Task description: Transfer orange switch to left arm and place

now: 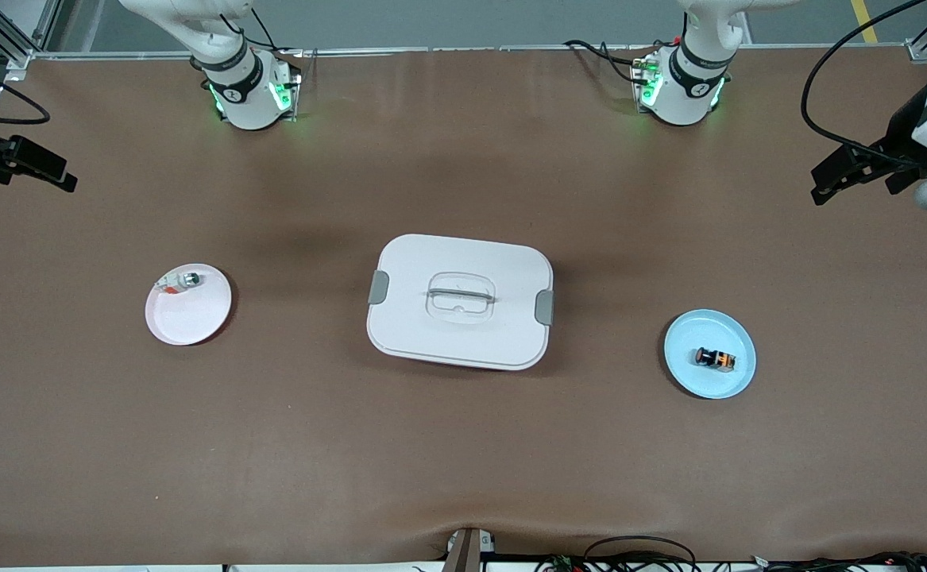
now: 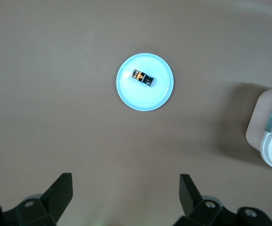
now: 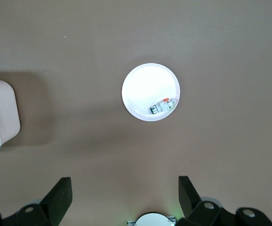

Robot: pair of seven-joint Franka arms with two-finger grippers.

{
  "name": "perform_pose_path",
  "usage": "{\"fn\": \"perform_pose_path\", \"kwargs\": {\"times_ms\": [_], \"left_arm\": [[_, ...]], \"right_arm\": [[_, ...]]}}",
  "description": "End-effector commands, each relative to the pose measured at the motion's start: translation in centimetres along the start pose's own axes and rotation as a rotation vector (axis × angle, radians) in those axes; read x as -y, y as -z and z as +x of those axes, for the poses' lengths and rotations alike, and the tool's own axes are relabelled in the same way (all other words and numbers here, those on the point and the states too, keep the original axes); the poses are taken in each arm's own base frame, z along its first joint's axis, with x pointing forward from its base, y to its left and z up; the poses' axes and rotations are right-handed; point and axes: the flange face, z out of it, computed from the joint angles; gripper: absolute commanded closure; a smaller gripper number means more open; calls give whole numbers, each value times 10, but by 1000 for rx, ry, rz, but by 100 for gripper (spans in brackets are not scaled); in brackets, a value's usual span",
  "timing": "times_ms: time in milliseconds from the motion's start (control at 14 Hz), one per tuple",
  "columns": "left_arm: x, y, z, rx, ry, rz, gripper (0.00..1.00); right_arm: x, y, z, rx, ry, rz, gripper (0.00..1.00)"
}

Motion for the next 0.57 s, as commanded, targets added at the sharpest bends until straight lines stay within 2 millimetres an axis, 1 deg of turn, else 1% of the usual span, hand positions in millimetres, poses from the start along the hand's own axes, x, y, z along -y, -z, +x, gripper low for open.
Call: {"fn": "perform_pose_path", "kwargs": {"times_ms": [0, 143, 214, 286, 357, 500], "left_arm": [[-9, 8, -11, 0, -34, -14, 0], [-11, 10, -15, 0, -46, -12, 0], [-12, 9, -17, 1, -80, -12, 0], [-11, 8, -18, 5, -114, -11, 0], [-8, 11, -20, 4, -132, -10, 0], [-8, 12, -23, 4, -135, -8, 0]], "right_arm": [[-2, 1, -9, -11, -17, 14, 0], [-2, 1, -10, -11, -17, 14, 0], [-2, 1, -10, -11, -17, 14, 0], [-2, 1, -10, -10, -17, 14, 0], [-2, 1, -10, -6, -17, 14, 0], [-2, 2, -11, -6, -17, 14, 0]]}}
